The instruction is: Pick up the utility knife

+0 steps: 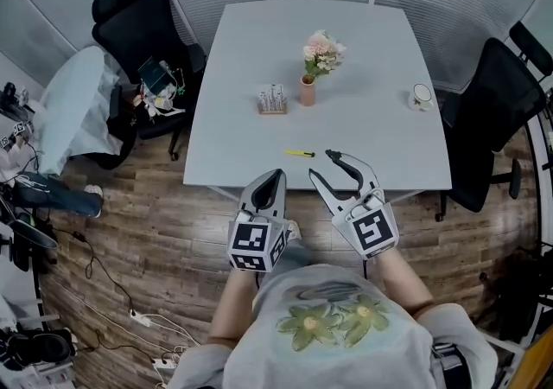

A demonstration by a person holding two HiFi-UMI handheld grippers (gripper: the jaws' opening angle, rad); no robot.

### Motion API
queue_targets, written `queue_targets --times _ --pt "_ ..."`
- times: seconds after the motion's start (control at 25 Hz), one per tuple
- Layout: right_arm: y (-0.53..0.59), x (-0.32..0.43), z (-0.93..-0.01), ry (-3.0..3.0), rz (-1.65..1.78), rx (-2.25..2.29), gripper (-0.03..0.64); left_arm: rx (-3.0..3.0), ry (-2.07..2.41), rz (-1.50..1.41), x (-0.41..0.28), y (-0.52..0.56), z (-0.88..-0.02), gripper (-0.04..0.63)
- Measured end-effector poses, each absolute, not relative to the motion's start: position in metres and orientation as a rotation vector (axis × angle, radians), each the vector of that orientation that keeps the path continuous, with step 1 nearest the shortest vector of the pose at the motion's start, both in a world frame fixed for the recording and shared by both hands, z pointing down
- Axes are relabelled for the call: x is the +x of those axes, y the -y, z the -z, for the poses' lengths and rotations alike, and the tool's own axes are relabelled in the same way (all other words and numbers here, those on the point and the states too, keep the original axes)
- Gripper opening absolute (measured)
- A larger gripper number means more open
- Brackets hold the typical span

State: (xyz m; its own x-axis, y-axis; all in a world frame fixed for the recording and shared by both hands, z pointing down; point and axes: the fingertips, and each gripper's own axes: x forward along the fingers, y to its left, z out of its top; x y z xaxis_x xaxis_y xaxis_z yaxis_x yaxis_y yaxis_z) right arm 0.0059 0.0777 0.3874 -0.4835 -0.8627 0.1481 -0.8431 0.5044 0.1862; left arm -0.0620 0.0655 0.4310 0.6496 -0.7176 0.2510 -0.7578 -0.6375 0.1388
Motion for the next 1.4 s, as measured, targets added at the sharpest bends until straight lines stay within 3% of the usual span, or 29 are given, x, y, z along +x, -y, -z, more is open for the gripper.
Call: queue_targets --times 1.4 --pt "0.074 0.013 -0.476 2.426 -0.035 1.212 0.181 2.574 1.197 -0.261 -0.062 0.096 -0.446 0.003"
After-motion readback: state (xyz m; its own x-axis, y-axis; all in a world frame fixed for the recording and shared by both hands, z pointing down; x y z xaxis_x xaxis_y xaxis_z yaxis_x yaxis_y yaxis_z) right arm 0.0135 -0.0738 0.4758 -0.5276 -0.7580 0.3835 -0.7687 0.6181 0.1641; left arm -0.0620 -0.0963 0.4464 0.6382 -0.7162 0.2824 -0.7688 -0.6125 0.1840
